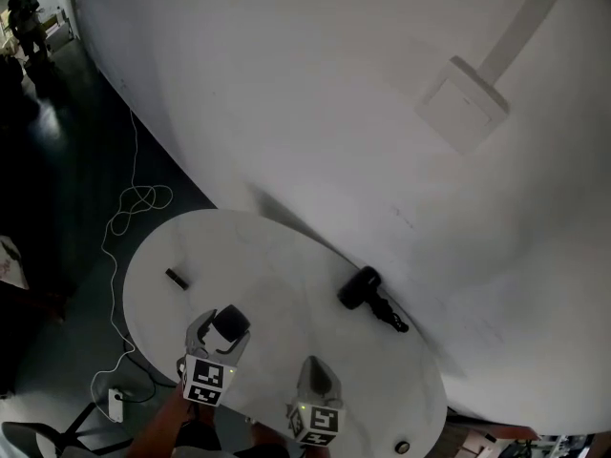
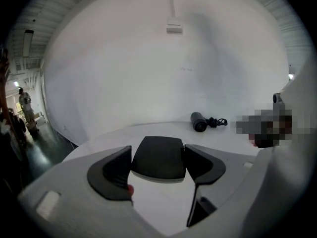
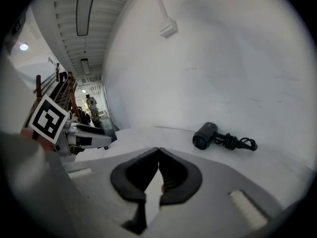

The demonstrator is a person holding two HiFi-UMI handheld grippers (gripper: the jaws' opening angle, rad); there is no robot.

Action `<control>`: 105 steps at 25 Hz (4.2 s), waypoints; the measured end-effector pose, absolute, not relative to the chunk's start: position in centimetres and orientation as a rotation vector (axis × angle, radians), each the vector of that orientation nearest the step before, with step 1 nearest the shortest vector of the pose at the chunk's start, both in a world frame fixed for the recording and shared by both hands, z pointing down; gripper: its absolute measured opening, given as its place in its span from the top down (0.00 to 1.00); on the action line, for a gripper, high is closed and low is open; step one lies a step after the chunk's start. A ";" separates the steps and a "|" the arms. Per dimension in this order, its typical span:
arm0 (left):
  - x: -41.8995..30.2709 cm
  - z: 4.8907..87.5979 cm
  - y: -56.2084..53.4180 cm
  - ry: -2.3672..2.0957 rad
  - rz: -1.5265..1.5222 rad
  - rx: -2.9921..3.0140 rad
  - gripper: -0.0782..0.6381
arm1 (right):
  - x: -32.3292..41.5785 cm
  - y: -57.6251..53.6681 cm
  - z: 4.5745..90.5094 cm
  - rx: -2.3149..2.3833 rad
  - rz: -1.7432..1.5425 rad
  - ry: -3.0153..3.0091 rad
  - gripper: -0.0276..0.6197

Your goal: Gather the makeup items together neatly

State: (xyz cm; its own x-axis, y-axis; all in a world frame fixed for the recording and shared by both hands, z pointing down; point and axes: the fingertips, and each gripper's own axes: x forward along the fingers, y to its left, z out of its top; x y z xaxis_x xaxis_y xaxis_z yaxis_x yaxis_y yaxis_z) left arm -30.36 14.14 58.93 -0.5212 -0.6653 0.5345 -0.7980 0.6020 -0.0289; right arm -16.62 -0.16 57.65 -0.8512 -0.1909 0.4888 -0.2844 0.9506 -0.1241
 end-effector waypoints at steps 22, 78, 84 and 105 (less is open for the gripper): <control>-36.5 68.4 20.8 -2.287 0.344 1.009 0.40 | -24.3 7.0 65.4 0.199 0.279 -2.505 0.95; -28.3 44.8 9.0 -2.445 0.298 1.625 0.58 | -14.9 -1.6 45.6 0.719 0.127 -2.760 0.95; -24.3 42.5 5.9 -2.380 0.297 1.796 0.67 | -10.3 -3.6 42.7 0.902 0.096 -2.765 0.95; -17.3 42.4 4.6 -2.277 0.333 1.933 0.86 | -1.7 -3.9 42.5 1.120 0.120 -2.708 0.95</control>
